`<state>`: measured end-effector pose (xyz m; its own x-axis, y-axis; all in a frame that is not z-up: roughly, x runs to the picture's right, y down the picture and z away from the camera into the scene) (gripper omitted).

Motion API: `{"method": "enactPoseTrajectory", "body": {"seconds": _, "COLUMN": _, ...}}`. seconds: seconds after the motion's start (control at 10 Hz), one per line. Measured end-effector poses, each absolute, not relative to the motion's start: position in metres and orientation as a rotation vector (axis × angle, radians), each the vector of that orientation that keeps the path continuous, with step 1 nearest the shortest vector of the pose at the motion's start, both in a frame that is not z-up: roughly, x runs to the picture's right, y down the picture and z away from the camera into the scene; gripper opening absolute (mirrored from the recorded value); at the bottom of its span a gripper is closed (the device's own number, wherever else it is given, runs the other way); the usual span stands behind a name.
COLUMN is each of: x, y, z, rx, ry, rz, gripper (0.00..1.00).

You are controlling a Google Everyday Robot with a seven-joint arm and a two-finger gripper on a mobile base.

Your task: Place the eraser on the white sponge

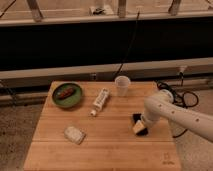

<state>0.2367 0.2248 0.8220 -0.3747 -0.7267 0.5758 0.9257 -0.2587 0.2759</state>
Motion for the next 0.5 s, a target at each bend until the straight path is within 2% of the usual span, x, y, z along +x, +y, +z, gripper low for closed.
{"method": "enactPoseTrajectory", "body": {"seconds": 0.5, "x": 0.2261, "y": 0.2338, "z": 0.8314, "rx": -0.406, "ry": -0.755, "rz": -1.863, "gripper": 0.8}}
